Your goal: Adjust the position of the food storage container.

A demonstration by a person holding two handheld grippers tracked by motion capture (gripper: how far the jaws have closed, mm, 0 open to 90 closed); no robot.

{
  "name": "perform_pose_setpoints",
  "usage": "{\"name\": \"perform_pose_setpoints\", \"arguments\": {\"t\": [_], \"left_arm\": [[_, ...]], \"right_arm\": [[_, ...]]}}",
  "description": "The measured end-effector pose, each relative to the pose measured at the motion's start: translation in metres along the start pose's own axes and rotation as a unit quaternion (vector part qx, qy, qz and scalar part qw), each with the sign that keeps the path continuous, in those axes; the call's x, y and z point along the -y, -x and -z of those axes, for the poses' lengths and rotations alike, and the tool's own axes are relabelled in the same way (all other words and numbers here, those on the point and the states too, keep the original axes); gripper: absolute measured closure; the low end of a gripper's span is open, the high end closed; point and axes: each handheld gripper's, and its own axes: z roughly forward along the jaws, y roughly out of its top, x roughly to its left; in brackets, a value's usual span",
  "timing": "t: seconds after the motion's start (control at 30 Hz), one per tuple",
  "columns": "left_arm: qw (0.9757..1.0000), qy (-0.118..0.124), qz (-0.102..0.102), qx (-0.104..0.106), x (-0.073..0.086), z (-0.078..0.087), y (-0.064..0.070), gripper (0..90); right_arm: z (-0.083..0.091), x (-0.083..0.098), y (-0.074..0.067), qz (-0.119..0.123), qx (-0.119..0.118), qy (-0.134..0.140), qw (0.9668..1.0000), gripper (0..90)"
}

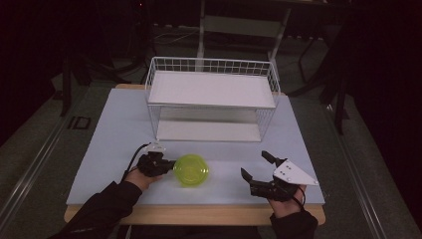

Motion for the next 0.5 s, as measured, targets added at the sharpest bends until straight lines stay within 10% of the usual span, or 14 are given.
{"name": "perform_pose_setpoints", "arguments": {"t": [0.3, 0.5], "left_arm": [[1.0, -0.001, 0.0, -0.006, -0.008, -0.013, 0.004, 89.9], [0.9991, -0.003, 0.015, -0.039, -0.004, 0.007, -0.004, 89.9]], "right_arm": [[0.0, 0.001, 0.001, -0.003, -0.002, -0.005, 1.0, 13.8], [0.0, 0.002, 0.001, -0.001, -0.003, -0.006, 1.0, 13.9]]}}
